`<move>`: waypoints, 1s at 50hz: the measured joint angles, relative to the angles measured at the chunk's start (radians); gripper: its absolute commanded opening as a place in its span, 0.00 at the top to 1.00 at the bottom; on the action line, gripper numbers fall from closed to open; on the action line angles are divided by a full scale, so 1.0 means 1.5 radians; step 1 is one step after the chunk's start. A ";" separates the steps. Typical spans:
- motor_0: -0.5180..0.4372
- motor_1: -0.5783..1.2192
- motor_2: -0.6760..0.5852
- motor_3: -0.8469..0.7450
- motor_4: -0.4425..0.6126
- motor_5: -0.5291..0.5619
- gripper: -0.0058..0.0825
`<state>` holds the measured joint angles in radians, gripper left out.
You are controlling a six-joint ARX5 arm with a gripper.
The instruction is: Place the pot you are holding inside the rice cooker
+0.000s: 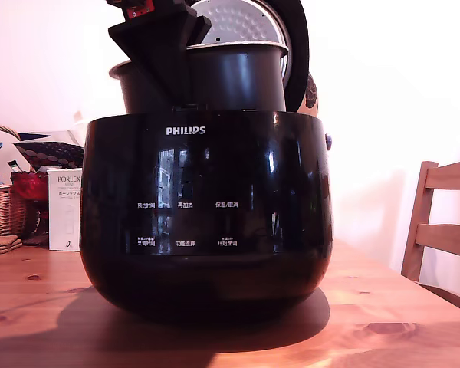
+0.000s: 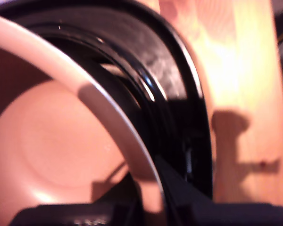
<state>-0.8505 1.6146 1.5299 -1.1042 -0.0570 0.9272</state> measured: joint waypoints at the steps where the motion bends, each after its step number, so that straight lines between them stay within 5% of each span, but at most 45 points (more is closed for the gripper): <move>1: 0.000 0.000 0.000 0.000 0.000 0.000 0.96; 50: -0.004 0.000 0.000 0.006 -0.011 0.010 0.88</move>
<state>-0.8558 1.6146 1.5299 -1.0954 -0.0738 0.9424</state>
